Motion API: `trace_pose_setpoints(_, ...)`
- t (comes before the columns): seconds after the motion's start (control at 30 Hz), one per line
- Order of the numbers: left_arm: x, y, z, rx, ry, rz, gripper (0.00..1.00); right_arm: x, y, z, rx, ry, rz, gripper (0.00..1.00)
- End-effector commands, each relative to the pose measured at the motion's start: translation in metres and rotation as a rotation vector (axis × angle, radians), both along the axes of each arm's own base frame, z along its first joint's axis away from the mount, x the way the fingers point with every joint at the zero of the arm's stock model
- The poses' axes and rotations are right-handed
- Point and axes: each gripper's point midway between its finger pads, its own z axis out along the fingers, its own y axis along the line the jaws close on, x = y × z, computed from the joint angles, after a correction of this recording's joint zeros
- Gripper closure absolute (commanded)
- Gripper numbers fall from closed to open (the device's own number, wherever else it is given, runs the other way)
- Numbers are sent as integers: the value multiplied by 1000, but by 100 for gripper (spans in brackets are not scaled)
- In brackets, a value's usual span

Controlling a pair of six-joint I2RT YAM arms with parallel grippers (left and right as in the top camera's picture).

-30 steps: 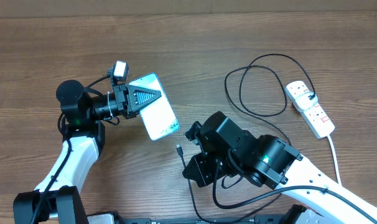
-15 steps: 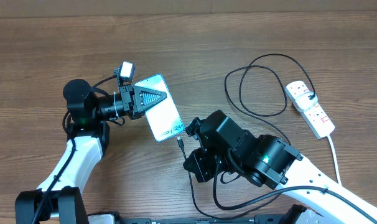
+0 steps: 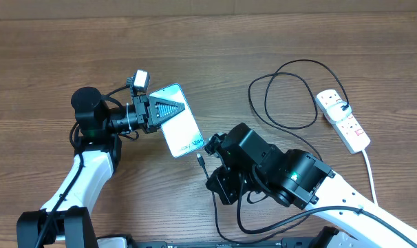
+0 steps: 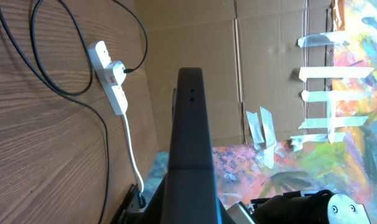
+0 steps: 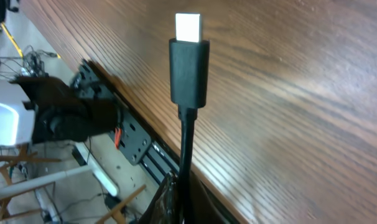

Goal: Plug charger to phone and switch on socket
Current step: 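Bring the plug toward the phone's bottom port held by left gripper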

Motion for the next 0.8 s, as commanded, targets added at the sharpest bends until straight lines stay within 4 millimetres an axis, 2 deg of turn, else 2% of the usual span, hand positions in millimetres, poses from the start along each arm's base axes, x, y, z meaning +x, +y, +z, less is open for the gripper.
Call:
trace_pose_setpoints(0.0, 3, -2, 9, 11, -73, -2, 96, -12, 2, -1, -13, -7, 60, 96)
trace_pose_setpoints(0.13, 4, -2, 8, 12, -70, 1, 96, -19, 7, -3, -34, -49, 89, 96)
trace_pose_setpoints(0.53, -4, -12, 6, 11, -87, -56, 96, -4, 17, -19, -84, -98, 72, 96)
trace_pose_setpoints(0.67, -10, -15, 6, 11, -116, -93, 96, 3, 13, -26, -126, -121, 50, 96)
trace_pose_setpoints(0.77, -13, -15, 7, 13, -143, -109, 96, 6, 11, -22, -140, -135, 39, 96)
